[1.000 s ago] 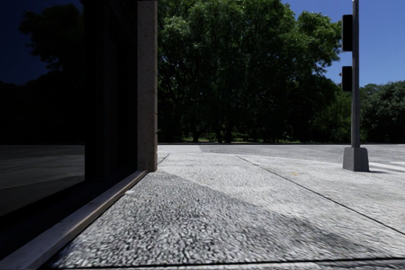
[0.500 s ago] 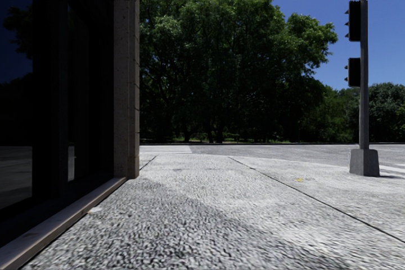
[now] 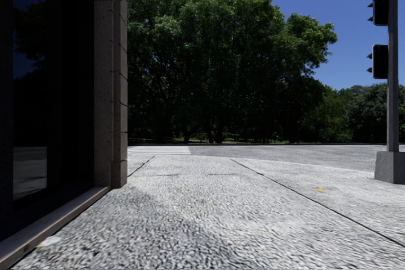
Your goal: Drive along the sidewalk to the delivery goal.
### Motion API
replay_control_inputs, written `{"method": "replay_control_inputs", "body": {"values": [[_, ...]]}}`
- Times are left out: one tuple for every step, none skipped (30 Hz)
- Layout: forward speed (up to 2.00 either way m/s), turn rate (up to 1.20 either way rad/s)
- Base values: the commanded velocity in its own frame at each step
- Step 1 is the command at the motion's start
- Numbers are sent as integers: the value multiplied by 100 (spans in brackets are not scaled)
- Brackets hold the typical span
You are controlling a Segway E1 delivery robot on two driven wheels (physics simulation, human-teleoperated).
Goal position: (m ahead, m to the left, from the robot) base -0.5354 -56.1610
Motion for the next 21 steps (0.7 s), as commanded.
{"method": "replay_control_inputs", "body": {"values": [[135,-44],[135,-44],[135,-44],[135,-44],[135,-44],[135,-44],[135,-44],[135,-45],[135,-45],[135,-45],[135,-45],[135,-45],[135,-45],[135,-45],[135,-45],[135,-45],[135,-45],[135,-45],[135,-45],[135,-45],[135,-45]]}}
